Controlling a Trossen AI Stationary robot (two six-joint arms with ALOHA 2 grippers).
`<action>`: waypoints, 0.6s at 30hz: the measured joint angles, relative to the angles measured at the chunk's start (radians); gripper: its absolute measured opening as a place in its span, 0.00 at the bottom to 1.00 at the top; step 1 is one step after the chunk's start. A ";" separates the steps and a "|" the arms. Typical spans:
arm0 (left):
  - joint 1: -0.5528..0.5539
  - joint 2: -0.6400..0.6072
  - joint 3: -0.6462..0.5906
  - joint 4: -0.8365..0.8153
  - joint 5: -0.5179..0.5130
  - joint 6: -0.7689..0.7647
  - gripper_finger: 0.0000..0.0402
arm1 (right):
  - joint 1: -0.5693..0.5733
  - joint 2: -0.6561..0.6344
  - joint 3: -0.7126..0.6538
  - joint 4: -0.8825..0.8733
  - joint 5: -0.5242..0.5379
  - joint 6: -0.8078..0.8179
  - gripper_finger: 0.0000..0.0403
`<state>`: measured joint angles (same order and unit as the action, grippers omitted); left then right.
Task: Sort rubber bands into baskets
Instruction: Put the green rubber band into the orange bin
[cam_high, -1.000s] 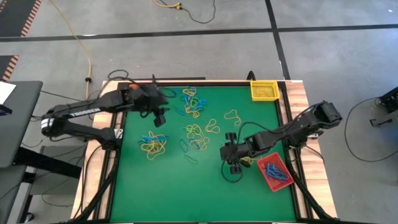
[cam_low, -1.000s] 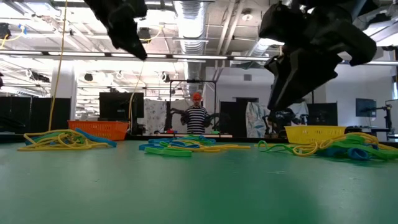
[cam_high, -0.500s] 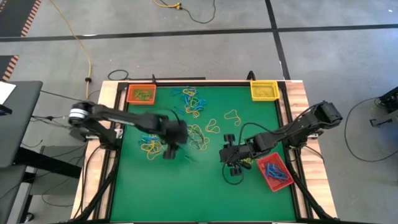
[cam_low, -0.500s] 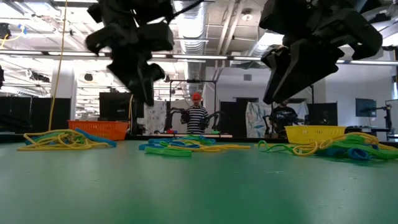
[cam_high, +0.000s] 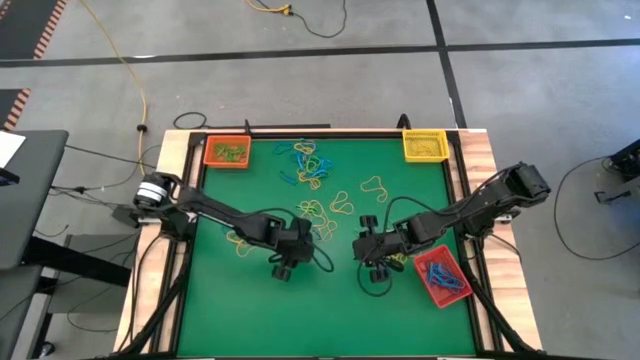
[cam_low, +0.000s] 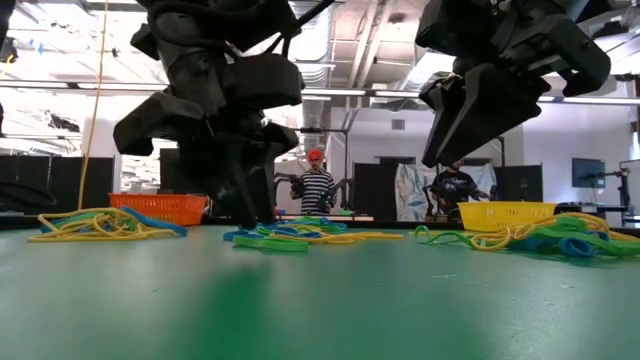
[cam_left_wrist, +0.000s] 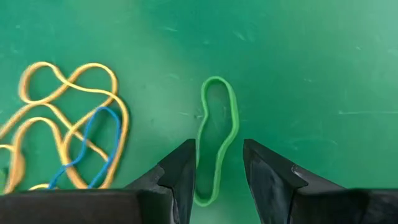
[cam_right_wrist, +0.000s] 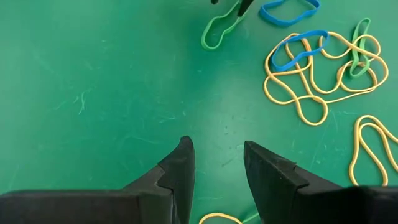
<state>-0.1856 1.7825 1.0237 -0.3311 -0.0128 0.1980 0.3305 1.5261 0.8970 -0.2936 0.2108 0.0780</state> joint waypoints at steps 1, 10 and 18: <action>0.001 0.004 0.000 0.003 -0.001 0.000 0.31 | 0.000 0.000 0.000 0.005 0.000 0.000 0.41; 0.022 0.068 0.002 0.015 -0.027 0.003 0.31 | 0.004 -0.001 0.000 0.022 0.000 0.005 0.41; 0.019 0.071 -0.001 0.048 -0.046 0.032 0.08 | 0.004 -0.001 0.000 0.013 -0.001 0.019 0.41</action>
<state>-0.1661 1.8534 1.0229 -0.2832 -0.0583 0.2304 0.3344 1.5253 0.8970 -0.2805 0.2100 0.0972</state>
